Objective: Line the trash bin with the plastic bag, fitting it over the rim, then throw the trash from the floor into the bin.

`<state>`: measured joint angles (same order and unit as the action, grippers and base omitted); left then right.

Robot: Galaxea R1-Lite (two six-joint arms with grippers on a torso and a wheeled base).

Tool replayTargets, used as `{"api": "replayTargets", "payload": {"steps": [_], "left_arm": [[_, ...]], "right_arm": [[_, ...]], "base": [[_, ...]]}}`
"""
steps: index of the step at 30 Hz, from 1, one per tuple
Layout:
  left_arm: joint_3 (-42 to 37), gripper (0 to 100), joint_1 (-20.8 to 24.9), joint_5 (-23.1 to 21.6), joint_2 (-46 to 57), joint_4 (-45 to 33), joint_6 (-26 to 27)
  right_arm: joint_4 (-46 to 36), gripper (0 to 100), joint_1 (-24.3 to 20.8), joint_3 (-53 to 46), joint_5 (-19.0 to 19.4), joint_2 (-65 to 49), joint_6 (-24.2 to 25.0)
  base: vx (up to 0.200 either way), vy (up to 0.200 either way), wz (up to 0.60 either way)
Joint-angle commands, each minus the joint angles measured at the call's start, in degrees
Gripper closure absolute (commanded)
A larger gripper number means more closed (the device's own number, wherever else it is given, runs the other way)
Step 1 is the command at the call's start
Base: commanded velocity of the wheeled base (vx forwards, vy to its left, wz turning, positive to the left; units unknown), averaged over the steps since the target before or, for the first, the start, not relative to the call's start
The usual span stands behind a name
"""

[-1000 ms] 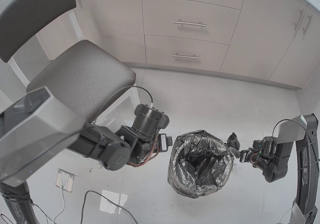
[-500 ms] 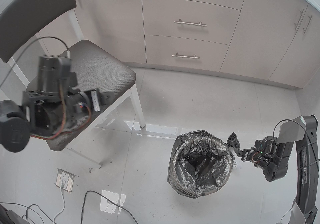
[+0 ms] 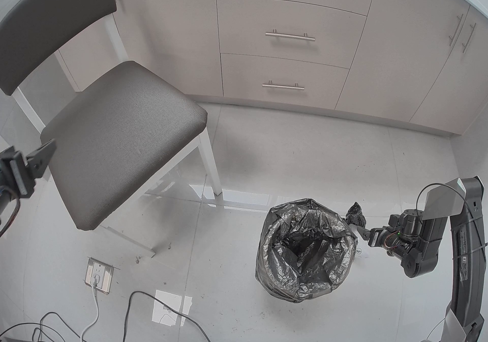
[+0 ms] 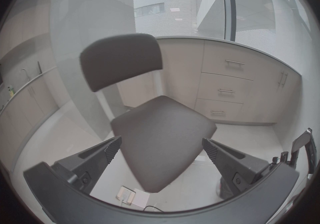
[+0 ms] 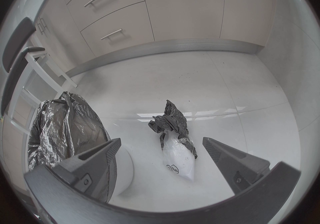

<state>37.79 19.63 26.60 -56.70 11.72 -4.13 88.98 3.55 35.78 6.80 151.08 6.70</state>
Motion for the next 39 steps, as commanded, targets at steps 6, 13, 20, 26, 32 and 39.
{"api": "replayTargets", "payload": {"steps": [6,13,20,26,32,39], "left_arm": [[-12.9,0,-10.3,0.8,32.9,-12.2,1.9],[-20.3,0,-17.1,0.6,46.4,-16.2,4.0],[-25.9,0,-18.9,0.3,54.0,-15.1,10.7],[-33.7,0,-19.7,-0.5,56.7,-6.3,12.1],[-37.8,0,-19.7,-4.3,56.7,-3.2,12.8],[-37.8,0,-19.7,-10.3,56.7,-7.1,9.4]], "right_arm": [[1.0,0,0.1,0.0,0.1,0.2,0.2],[1.0,0,0.1,0.0,0.1,0.2,0.2],[1.0,0,0.1,0.0,0.0,0.2,0.1],[1.0,0,0.1,-0.1,0.0,0.3,0.1],[1.0,0,0.1,-0.4,0.0,0.2,0.0],[1.0,0,-0.1,-0.4,-0.3,0.2,0.0]], "base": [[0.000,0.000,0.00],[0.000,0.000,0.00],[0.000,0.000,0.00],[0.000,0.000,0.00],[0.000,0.000,0.00],[0.000,0.000,0.00]]}}
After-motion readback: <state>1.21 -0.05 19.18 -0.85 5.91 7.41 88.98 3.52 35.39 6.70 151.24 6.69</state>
